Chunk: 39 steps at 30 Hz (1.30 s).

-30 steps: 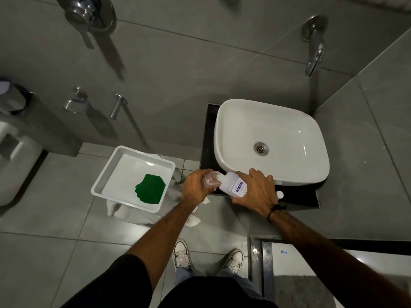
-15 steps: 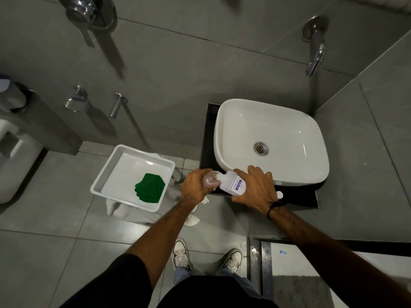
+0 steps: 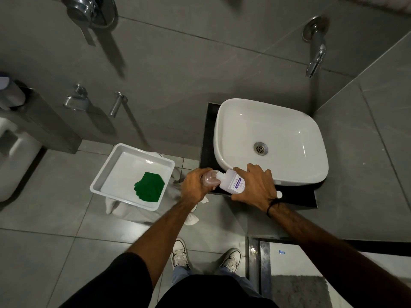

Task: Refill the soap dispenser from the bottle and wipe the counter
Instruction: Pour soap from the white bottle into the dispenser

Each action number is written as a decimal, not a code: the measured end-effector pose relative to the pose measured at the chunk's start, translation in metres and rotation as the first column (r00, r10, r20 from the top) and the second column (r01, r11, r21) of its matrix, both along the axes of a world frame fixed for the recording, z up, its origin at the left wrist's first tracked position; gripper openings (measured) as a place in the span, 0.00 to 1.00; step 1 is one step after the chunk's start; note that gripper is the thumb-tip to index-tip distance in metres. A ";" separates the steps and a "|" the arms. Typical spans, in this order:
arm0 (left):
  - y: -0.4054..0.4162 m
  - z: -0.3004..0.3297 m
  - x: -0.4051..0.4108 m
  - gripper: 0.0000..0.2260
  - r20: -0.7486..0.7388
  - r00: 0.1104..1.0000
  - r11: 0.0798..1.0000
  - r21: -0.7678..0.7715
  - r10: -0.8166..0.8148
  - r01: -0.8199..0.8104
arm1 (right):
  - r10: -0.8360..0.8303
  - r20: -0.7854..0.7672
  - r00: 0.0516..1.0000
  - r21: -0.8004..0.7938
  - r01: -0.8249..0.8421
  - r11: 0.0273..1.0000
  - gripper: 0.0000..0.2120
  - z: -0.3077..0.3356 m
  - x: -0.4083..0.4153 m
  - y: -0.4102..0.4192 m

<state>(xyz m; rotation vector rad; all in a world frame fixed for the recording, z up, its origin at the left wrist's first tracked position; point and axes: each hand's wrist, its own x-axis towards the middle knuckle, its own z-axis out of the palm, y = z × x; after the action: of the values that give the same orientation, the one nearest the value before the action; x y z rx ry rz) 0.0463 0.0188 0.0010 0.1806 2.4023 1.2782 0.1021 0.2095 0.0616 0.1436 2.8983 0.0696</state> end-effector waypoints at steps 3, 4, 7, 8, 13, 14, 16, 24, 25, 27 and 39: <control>0.000 0.000 0.000 0.28 -0.001 1.000 1.000 -0.002 -0.003 0.003 | 0.004 0.004 1.000 -0.003 -0.004 1.000 0.42 0.002 -0.001 0.000; 0.000 0.000 0.000 0.28 0.001 1.000 1.000 -0.004 -0.005 0.005 | 0.005 0.005 1.000 -0.004 -0.005 1.000 0.41 0.002 -0.001 0.000; 0.000 0.001 0.000 0.28 0.008 1.000 1.000 -0.005 -0.012 0.012 | 0.010 0.008 1.000 0.000 -0.010 1.000 0.41 0.003 -0.001 0.000; 0.000 0.001 0.000 0.28 0.008 1.000 1.000 -0.003 -0.012 0.012 | 0.011 0.010 1.000 0.000 -0.011 1.000 0.41 0.004 -0.002 0.000; 0.001 0.001 -0.001 0.28 0.011 1.000 1.000 -0.016 -0.021 0.021 | 0.015 0.025 1.000 0.002 -0.016 1.000 0.42 0.005 -0.003 -0.001; 0.001 0.001 -0.001 0.29 0.008 1.000 1.000 -0.015 -0.019 0.019 | 0.019 0.028 0.999 0.008 -0.019 1.000 0.42 0.006 -0.003 0.000; 0.001 0.001 -0.001 0.29 0.010 1.000 1.000 -0.015 -0.016 0.016 | 0.023 0.038 0.999 0.011 -0.023 1.000 0.42 0.006 -0.004 0.000; 0.000 0.002 -0.003 0.28 -0.001 1.000 1.000 -0.008 -0.027 0.027 | 0.042 0.052 0.998 0.033 -0.044 0.998 0.40 0.009 -0.009 0.000; 0.000 0.002 -0.003 0.28 0.000 1.000 1.000 -0.011 -0.029 0.029 | 0.046 0.054 0.997 0.039 -0.048 0.998 0.40 0.009 -0.009 0.000; 0.000 0.002 -0.002 0.28 0.004 0.999 0.999 -0.019 -0.035 0.036 | 0.052 0.049 0.997 0.045 -0.054 0.998 0.40 0.009 -0.010 0.000; 0.000 0.002 -0.002 0.28 0.011 0.999 0.999 -0.025 -0.033 0.033 | 0.057 0.055 0.997 0.055 -0.060 0.997 0.41 0.008 -0.011 0.001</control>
<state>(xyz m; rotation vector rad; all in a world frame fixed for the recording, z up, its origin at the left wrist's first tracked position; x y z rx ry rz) 0.0442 0.0192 0.0030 0.2050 2.3957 1.2305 0.0915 0.2107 0.0696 0.0659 2.8485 0.1636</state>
